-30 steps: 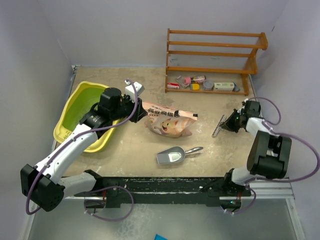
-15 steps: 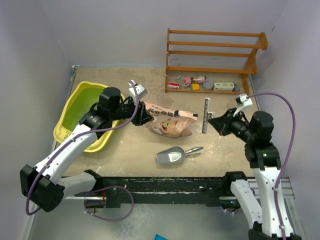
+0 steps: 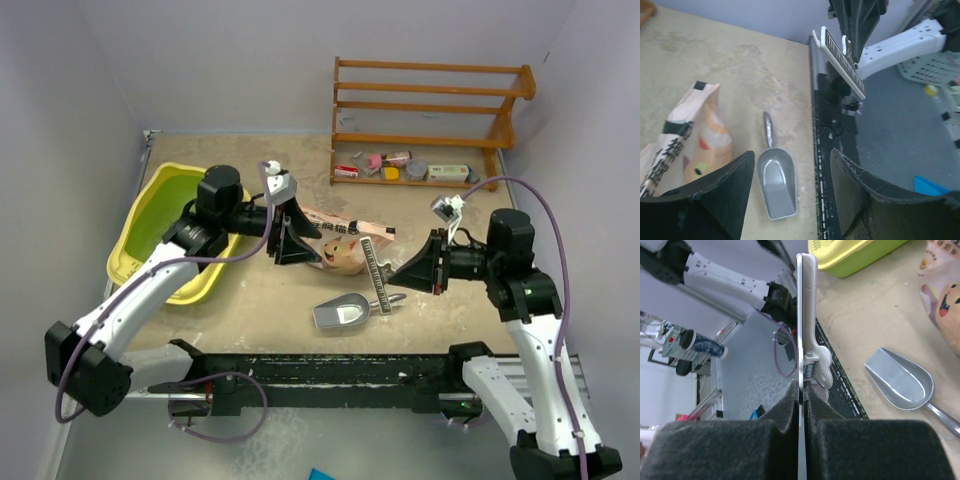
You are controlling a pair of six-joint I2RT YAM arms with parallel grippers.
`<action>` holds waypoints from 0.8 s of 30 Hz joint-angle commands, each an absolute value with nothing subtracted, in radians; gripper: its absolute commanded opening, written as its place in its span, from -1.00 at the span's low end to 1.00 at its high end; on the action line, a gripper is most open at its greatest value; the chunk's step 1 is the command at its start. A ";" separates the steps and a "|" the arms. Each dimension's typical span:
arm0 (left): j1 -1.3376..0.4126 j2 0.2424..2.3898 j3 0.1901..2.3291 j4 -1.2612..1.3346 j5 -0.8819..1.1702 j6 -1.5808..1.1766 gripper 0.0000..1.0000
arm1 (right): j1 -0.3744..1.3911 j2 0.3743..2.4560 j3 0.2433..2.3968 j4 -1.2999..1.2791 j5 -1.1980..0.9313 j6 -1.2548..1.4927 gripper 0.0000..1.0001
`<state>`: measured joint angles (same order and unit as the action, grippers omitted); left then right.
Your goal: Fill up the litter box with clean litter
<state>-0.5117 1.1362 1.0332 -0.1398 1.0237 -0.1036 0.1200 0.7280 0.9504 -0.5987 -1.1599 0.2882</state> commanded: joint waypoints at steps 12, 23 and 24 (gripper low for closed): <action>-0.533 1.244 1.128 -0.138 1.384 -0.096 0.18 | 0.531 0.977 1.087 -0.614 -0.833 0.213 -1.00; -0.546 1.284 1.130 -0.303 1.340 0.000 0.04 | 0.586 1.006 1.132 -0.610 -0.774 0.199 -1.00; -0.546 1.295 1.137 -0.311 1.333 0.000 0.04 | 0.587 1.002 1.132 -0.611 -0.775 0.201 -1.00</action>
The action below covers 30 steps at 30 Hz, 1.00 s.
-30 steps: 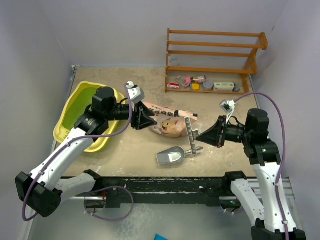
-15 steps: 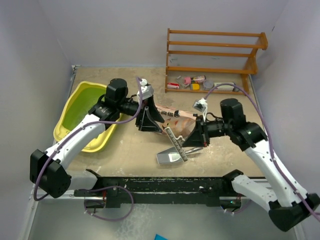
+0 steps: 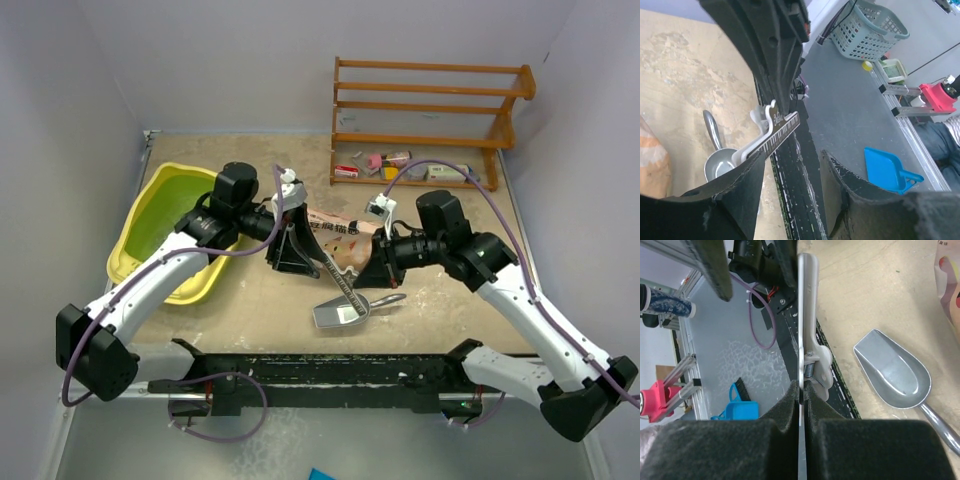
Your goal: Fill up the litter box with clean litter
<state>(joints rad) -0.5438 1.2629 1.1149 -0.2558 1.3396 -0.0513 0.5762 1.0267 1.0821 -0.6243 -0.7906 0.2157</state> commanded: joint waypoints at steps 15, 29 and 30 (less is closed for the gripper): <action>-0.546 1.295 1.147 -0.357 1.261 0.040 0.07 | 0.624 0.932 1.077 -0.653 -0.734 0.215 -1.00; -0.546 1.303 1.141 -0.317 1.307 0.011 -0.01 | 0.646 1.013 1.097 -0.601 -0.739 0.203 -1.00; -0.546 1.309 1.142 -0.312 1.313 0.009 -0.04 | 0.647 1.016 1.097 -0.598 -0.737 0.205 -1.00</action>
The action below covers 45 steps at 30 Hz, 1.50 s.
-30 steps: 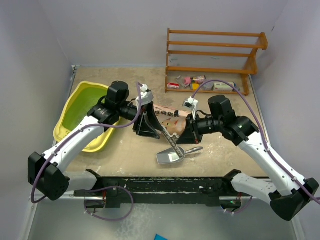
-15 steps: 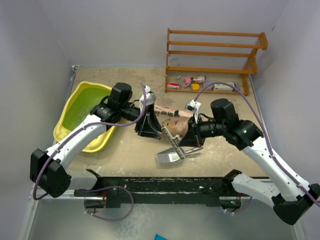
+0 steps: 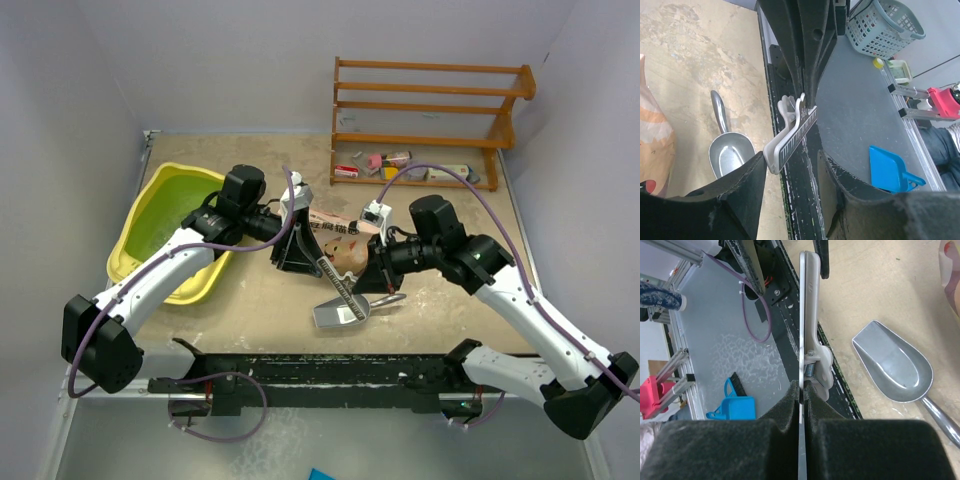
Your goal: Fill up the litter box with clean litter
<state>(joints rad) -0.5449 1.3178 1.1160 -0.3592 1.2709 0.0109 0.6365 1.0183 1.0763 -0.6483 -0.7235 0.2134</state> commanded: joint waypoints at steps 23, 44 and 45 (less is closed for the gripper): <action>-0.546 1.343 1.149 -0.300 1.319 -0.015 -1.00 | 0.654 1.005 1.116 -0.646 -0.618 0.212 -0.26; -0.546 1.342 1.146 -0.295 1.390 0.002 -1.00 | 0.655 1.015 1.136 -0.615 -0.658 0.084 -0.01; -0.546 1.344 1.146 -0.294 1.391 0.000 -1.00 | 0.655 1.012 1.135 -0.605 -0.664 0.086 -0.02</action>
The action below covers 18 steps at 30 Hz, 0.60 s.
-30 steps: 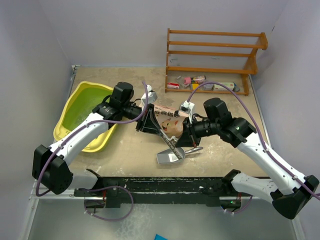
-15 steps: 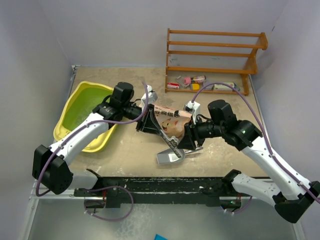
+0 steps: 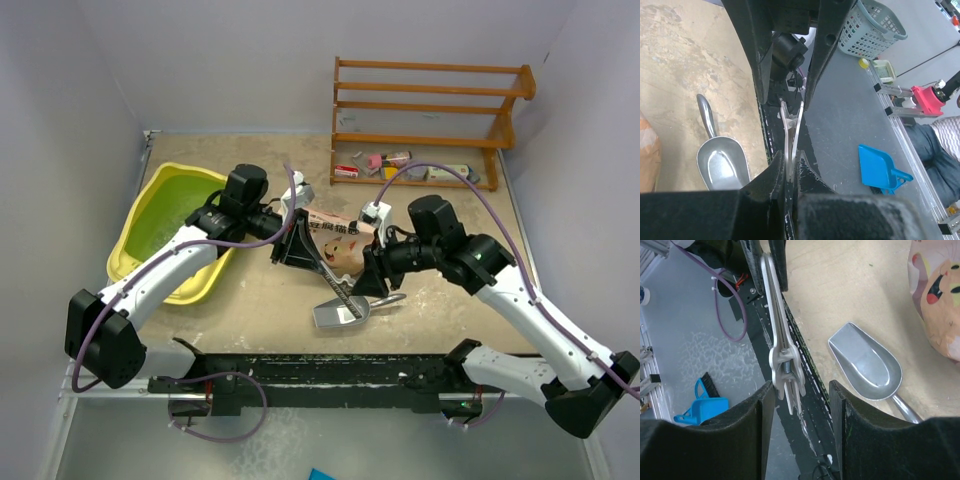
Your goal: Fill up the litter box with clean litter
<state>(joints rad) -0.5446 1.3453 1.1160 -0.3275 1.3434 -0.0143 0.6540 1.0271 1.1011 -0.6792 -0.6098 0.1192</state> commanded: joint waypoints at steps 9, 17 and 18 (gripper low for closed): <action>-0.546 1.350 1.144 -0.283 1.390 -0.012 -1.00 | 0.655 1.017 1.101 -0.539 -0.718 0.104 -0.22; -0.546 1.353 1.145 -0.279 1.383 -0.016 -1.00 | 0.654 1.035 1.099 -0.540 -0.734 0.106 -0.46; -0.546 1.352 1.145 -0.278 1.382 -0.017 -1.00 | 0.654 1.036 1.100 -0.548 -0.734 0.105 -0.42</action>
<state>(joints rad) -0.5446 1.3556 1.1160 -0.3222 1.3506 -0.0162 0.6537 1.0286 1.0920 -0.5701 -0.6991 0.1112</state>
